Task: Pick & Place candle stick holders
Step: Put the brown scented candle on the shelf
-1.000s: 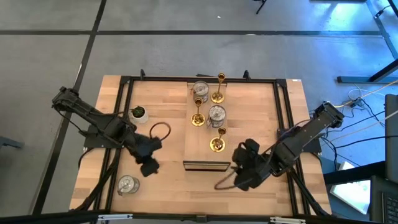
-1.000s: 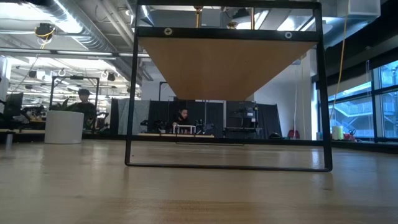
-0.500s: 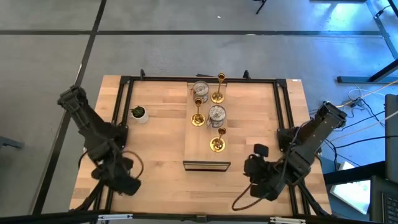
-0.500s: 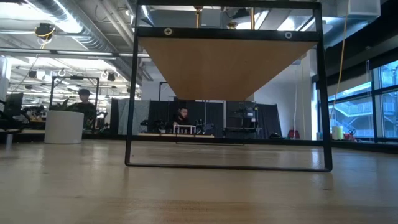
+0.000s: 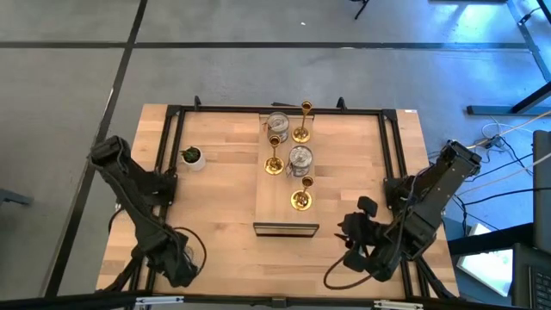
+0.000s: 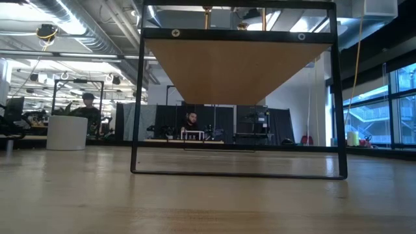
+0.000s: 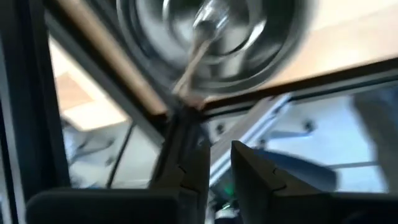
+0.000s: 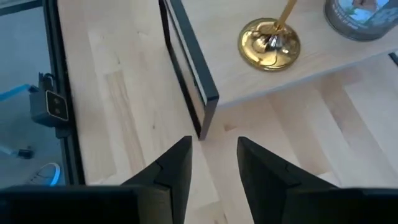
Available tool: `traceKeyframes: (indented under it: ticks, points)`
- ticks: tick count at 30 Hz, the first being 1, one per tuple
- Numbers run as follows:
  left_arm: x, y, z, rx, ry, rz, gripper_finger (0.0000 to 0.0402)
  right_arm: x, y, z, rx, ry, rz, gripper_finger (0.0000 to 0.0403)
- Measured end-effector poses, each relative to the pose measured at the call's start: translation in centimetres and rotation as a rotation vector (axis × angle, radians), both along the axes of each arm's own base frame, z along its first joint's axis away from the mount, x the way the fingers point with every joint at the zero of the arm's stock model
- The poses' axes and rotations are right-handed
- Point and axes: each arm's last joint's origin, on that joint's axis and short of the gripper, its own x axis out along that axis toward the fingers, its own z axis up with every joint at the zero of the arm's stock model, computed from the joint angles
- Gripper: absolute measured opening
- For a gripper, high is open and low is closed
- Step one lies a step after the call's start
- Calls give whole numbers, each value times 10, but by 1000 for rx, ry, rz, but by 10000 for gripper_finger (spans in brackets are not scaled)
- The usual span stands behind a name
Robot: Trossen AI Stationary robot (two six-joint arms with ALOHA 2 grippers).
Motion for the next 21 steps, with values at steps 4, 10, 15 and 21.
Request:
traceKeyframes:
  ticks: [4, 10, 15, 21]
  points:
    - [-6, -10, -8, -56, 102, -78, 40, 0, 2, 0, 15, -8, 8, 130]
    - [-15, -15, -12, 56, 24, -47, 12, 0, 4, 1, 27, -19, 11, 130]
    - [-17, -15, -17, 127, 12, -27, 3, 1, 5, 1, 37, -28, 11, 130]
    - [-15, -17, -32, 168, 97, -30, 1, 1, 5, 1, 32, -33, 9, 130]
